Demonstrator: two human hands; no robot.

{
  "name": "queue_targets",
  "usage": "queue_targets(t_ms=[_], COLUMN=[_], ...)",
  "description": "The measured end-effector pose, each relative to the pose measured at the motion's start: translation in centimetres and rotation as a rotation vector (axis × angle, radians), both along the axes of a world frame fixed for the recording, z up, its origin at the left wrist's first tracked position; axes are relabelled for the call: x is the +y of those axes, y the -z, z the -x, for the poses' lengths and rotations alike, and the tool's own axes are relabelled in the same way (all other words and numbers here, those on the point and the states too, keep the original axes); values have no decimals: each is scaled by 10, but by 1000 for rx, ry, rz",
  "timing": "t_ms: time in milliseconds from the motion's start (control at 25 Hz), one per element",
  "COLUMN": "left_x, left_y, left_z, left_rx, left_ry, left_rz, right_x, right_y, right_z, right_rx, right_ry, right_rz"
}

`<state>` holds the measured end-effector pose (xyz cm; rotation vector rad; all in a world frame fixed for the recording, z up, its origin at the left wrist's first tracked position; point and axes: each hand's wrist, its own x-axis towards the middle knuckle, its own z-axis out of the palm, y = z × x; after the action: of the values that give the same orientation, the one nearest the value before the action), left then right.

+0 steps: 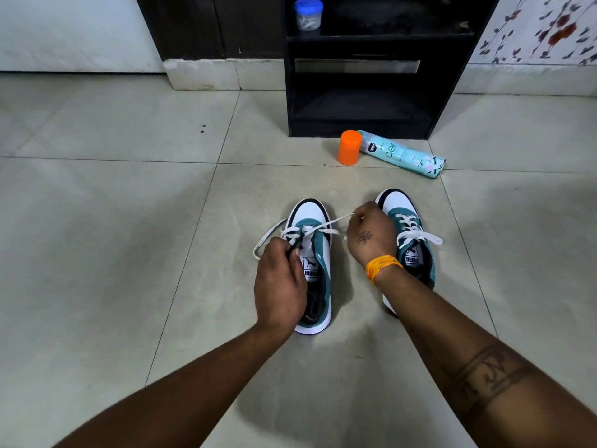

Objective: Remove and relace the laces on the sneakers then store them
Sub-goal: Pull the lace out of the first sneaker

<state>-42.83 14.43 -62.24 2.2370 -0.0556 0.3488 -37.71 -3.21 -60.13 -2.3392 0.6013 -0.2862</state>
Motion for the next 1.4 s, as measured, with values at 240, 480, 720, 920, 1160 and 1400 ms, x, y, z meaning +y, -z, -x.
queue_targets(t_ms=[240,480,720,920,1160,1400], left_x=[-1,0,1,1,0,1], left_y=[1,1,2,2,3,3], left_z=[-1,-1,-1,-1,-1,-1], left_rx=[9,6,-8,6,0,-10], left_ry=[-10,4,13,24,18,26], left_rz=[-3,-8,-26,-15,-31,-18], right_x=[20,9,26,12,13,25], right_y=[-8,13,15,8,2,-5], right_z=[11,6,20,3,9,10], right_rx=[36,34,-110,38,-25,40], right_ry=[-578,41,-387,-223,-313,-331], right_rz=[433,-13,261,247,184,319])
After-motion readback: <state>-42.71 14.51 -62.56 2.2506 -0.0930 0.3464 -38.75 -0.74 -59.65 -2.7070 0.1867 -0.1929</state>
